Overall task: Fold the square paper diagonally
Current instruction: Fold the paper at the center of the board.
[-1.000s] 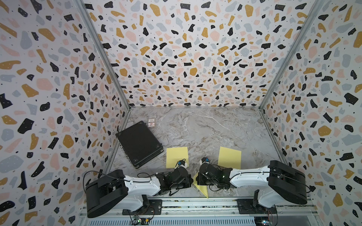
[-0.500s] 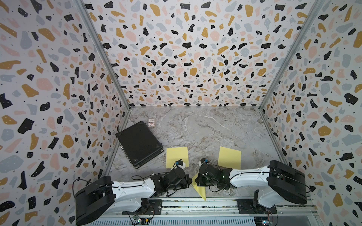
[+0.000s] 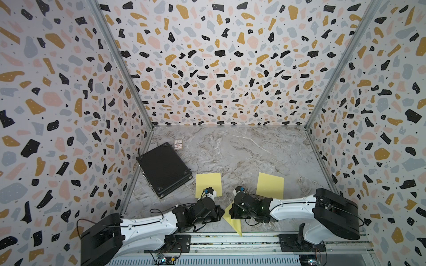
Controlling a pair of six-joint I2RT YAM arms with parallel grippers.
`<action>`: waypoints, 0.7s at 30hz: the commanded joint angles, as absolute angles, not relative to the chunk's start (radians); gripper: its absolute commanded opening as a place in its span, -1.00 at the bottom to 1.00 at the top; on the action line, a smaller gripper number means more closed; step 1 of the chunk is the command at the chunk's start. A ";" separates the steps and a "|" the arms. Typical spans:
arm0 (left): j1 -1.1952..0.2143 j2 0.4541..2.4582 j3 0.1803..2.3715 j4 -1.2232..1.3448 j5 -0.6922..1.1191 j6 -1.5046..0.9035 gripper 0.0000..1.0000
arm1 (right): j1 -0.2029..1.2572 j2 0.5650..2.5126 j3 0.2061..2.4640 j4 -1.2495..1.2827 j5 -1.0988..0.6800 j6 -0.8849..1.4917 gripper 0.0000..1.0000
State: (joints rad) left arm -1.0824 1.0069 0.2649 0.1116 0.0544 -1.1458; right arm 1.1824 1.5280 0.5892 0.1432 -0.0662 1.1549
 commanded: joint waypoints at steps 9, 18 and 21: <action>-1.073 1.061 0.276 0.058 0.039 -1.100 -0.97 | 1.183 1.551 0.597 0.066 -0.068 1.144 -0.96; -1.072 1.095 0.287 0.066 0.017 -1.090 -1.00 | 1.184 1.552 0.603 0.067 -0.074 1.143 -0.96; -1.073 1.107 0.285 0.077 0.017 -1.091 -1.00 | 1.184 1.549 0.603 0.066 -0.072 1.143 -0.96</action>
State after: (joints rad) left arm -1.0763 1.0992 0.2665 0.0673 0.0383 -1.1103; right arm 1.1820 1.5311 0.5941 0.1417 -0.0719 1.1545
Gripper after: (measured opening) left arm 0.048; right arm 0.043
